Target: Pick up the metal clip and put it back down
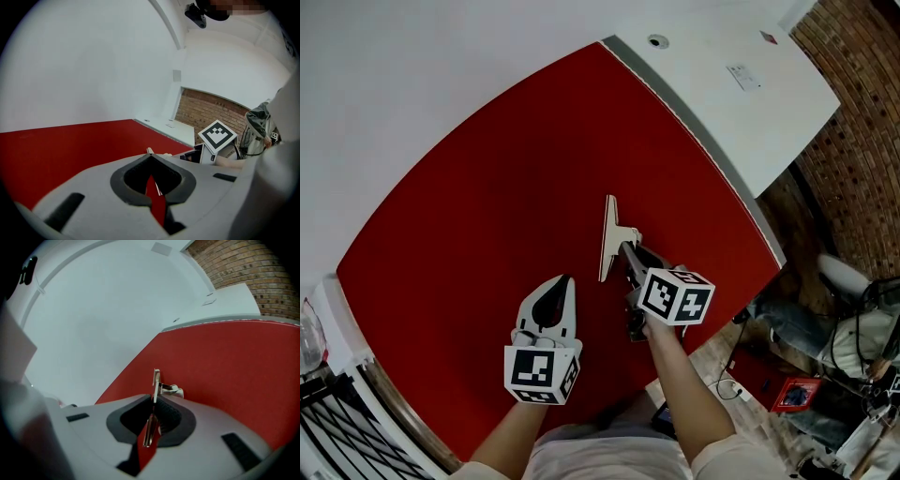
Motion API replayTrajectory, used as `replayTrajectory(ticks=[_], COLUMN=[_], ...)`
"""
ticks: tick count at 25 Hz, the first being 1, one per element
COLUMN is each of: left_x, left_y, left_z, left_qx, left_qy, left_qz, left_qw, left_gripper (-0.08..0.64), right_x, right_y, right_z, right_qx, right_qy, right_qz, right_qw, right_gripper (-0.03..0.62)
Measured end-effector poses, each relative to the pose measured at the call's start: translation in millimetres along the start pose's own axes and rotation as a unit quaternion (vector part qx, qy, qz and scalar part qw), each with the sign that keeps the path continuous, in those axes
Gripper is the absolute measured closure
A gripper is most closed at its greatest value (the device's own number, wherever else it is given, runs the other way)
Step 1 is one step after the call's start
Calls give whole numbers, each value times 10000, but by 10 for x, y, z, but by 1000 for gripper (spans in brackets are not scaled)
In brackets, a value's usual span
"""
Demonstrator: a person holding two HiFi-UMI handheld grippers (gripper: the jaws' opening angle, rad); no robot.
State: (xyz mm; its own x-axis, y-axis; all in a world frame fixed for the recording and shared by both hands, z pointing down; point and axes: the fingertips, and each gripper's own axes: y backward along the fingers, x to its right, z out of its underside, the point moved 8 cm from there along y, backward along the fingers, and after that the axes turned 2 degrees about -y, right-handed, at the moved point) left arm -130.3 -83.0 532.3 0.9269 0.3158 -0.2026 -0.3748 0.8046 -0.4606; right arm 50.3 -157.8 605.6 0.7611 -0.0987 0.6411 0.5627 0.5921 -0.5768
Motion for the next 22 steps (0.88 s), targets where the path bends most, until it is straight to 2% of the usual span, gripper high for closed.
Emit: replayTrajectory(ticks=[11,22], left_x=[1,10], left_y=[31,36], left_z=[-5,26], left_qx=[10,-27], left_qy=[5,43], left_qz=[-48,-24], left_qw=[10000,10000], left_gripper=[555,555], right_x=[79,97], right_y=[-45,-60], right_z=[31,73], right_qx=[-147,-132], right_qy=[-205,-138], right_qz=[159,218], right_qw=[9996,9996], right_gripper=[565,552])
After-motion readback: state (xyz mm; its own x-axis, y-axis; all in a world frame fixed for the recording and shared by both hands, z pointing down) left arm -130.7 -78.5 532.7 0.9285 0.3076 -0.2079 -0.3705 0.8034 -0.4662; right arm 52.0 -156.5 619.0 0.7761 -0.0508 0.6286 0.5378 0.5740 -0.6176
